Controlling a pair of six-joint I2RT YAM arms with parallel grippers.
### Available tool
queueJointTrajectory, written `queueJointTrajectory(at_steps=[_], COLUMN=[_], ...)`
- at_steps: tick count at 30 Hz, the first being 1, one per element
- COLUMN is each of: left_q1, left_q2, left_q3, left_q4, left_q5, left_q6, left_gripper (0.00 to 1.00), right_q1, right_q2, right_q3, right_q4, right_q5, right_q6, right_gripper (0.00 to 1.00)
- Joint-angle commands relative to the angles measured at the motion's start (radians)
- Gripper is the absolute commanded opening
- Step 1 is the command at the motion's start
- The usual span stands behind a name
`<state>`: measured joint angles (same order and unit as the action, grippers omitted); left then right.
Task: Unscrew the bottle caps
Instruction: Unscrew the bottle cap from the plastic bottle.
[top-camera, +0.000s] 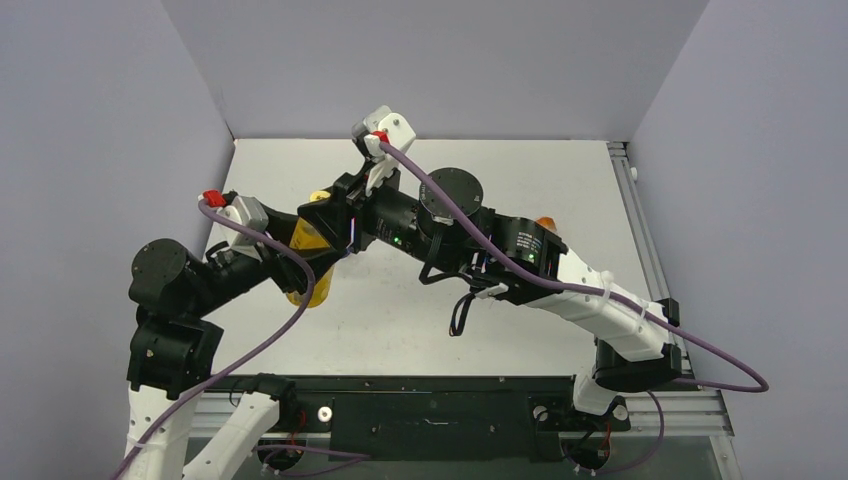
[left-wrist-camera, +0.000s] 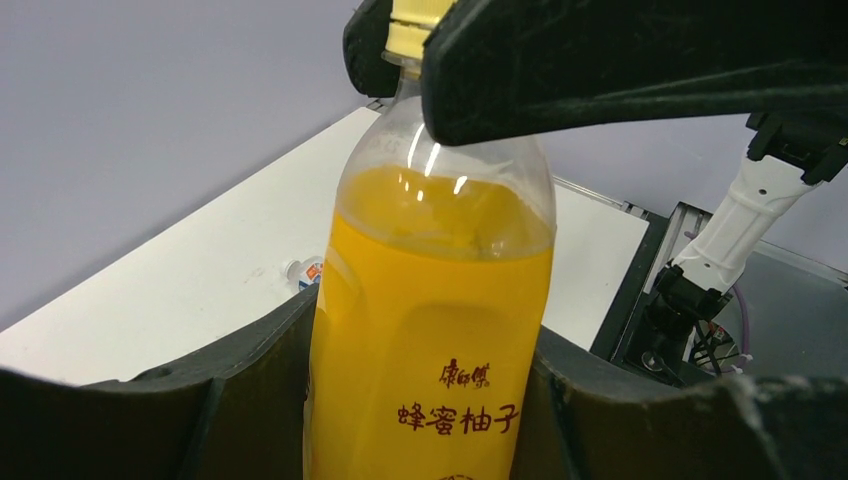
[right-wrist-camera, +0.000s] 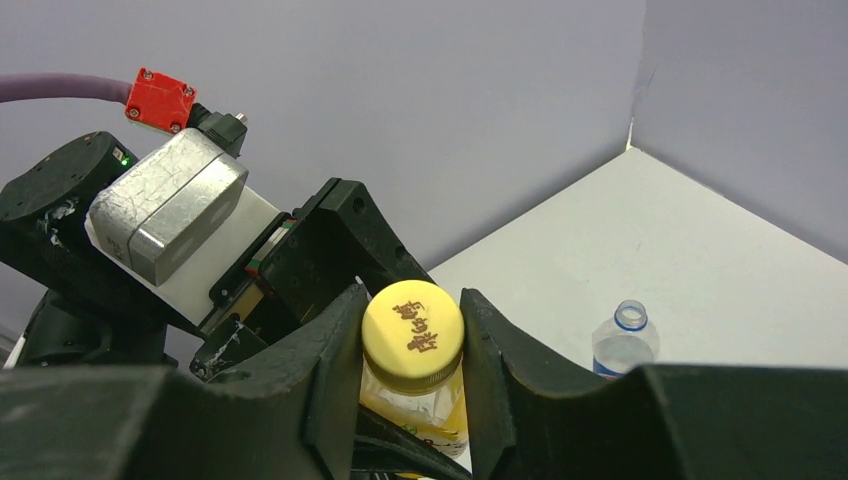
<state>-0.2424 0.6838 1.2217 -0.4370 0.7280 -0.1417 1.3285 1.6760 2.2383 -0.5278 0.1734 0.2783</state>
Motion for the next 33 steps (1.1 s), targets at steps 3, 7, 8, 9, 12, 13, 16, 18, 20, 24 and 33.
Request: queueJointTrajectory(at_steps=[3, 7, 8, 9, 12, 13, 16, 18, 20, 24, 33], left_q1=[0.002, 0.001, 0.001, 0.001, 0.001, 0.0, 0.0, 0.001, 0.002, 0.002, 0.001], left_q2=[0.004, 0.001, 0.001, 0.001, 0.002, 0.002, 0.002, -0.001, -0.002, -0.002, 0.014], left_q3=[0.01, 0.0, -0.001, 0.001, 0.005, 0.007, 0.005, 0.002, 0.0, 0.001, -0.002], left_q4=[0.016, 0.024, 0.026, 0.027, 0.032, 0.031, 0.03, 0.028, 0.025, 0.029, 0.242], left_q5=[0.005, 0.009, 0.01, 0.011, 0.014, 0.017, 0.024, 0.027, 0.032, 0.054, 0.303], left_q6=[-0.004, -0.016, -0.018, -0.02, -0.027, -0.029, -0.032, -0.032, -0.032, -0.047, -0.345], left_gripper=[0.18, 0.18, 0.18, 0.18, 0.18, 0.18, 0.18, 0.18, 0.18, 0.18, 0.21], right_q1=[-0.003, -0.004, -0.005, -0.004, -0.003, -0.004, -0.004, -0.003, -0.005, -0.009, -0.125], right_q2=[-0.039, -0.058, -0.059, -0.06, -0.06, -0.059, -0.058, -0.06, -0.065, -0.076, -0.209], right_q3=[0.003, -0.011, -0.012, -0.012, -0.018, -0.019, -0.021, -0.022, -0.023, -0.017, -0.187], right_q4=[0.037, 0.058, 0.065, 0.068, 0.076, 0.074, 0.068, 0.066, 0.069, 0.069, 0.216], right_q5=[0.008, 0.025, 0.025, 0.025, 0.017, 0.01, 0.006, 0.006, 0.006, -0.006, -0.595], right_q6=[-0.009, -0.02, -0.019, -0.018, -0.011, -0.008, -0.007, -0.009, -0.014, -0.039, -0.039], right_gripper=[0.2, 0.47, 0.49, 0.49, 0.4, 0.38, 0.25, 0.19, 0.13, 0.01, 0.0])
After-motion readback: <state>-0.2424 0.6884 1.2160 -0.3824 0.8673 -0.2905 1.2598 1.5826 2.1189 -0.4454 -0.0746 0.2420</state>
